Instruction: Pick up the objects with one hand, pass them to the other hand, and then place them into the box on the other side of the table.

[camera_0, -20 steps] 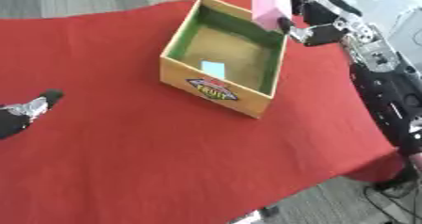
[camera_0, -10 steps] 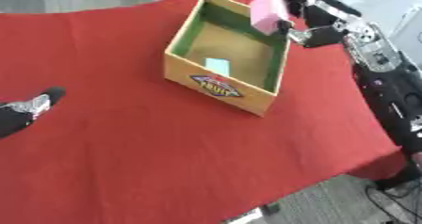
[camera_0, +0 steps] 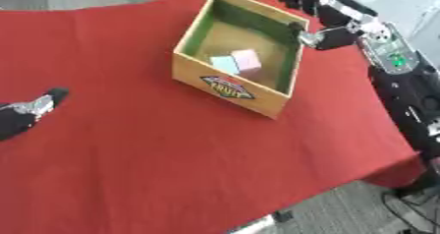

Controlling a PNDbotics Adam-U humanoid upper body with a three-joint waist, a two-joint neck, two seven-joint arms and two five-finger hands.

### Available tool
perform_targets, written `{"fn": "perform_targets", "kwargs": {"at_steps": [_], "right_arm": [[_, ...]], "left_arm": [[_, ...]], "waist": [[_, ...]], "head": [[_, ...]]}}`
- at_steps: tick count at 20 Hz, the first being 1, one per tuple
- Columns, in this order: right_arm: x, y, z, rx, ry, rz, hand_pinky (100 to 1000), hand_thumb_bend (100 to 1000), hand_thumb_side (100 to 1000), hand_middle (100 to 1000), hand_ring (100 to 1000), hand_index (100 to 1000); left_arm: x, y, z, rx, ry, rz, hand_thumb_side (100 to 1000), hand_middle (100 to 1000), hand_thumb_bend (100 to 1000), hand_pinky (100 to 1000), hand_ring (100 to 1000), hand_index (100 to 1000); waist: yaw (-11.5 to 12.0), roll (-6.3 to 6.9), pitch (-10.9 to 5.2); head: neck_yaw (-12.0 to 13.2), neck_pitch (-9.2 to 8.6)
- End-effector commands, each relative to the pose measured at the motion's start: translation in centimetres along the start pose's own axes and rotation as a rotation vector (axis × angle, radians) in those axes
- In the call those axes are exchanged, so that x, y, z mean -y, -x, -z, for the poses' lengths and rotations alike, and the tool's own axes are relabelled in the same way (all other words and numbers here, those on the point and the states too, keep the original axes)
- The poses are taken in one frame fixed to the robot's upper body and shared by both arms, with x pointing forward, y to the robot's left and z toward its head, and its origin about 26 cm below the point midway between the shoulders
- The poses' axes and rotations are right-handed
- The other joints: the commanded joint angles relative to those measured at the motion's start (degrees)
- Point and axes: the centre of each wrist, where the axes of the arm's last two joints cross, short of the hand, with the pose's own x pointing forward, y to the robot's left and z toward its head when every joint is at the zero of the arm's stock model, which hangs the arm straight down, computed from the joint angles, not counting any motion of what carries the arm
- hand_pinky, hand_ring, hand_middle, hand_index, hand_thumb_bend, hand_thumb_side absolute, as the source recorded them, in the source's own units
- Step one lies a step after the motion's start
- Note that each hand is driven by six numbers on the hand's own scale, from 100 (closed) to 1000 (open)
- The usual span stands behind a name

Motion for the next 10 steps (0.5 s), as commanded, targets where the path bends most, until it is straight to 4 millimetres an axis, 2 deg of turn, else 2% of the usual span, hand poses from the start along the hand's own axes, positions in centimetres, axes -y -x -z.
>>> {"fn": "perform_targets", "kwargs": {"at_steps": [1,3,4,6,7,10], "right_arm": [[1.5,-0.6,-0.4,0.162,-0.245,-0.213,1000,100,198,934,1000,1000],[1.3,-0.6,-0.4,0.167,-0.228,-0.186,999,100,230,907,1000,1000],[1.4,-0.6,-0.5,0.175,-0.195,-0.150,967,100,258,879,1000,1000],[1.8,-1.1,-0.6,0.196,-0.107,-0.068,916,100,406,830,1000,1000],[2.0,-1.5,-0.6,0.209,-0.061,-0.021,903,100,448,819,1000,1000],[3.2,-3.2,-1.1,0.255,0.085,0.123,899,100,470,822,1000,1000]], "left_arm": [[-0.4,-0.4,0.2,0.013,-0.021,-0.010,295,562,815,701,622,855],[-0.5,-0.4,0.2,0.011,-0.024,-0.010,295,562,813,700,621,854],[-0.5,-0.4,0.2,0.011,-0.027,-0.010,295,561,811,700,621,854],[-0.8,-0.4,0.2,0.012,-0.038,-0.012,297,561,804,700,620,853],[-1.0,-0.4,0.3,0.013,-0.046,-0.014,299,560,798,700,620,853],[-1.9,-0.5,0.4,0.014,-0.082,-0.017,317,561,775,703,621,851]], "waist": [[-0.04,-0.03,-0.94],[-0.08,-0.03,-0.98],[-0.14,-0.02,-1.02],[-0.23,0.06,-1.14],[-0.29,0.13,-1.23],[-0.67,0.56,-1.70]], "head": [[0.28,0.28],[0.53,0.33],[0.84,0.32],[1.74,0.24],[2.52,0.17],[7.37,-0.41]]}}
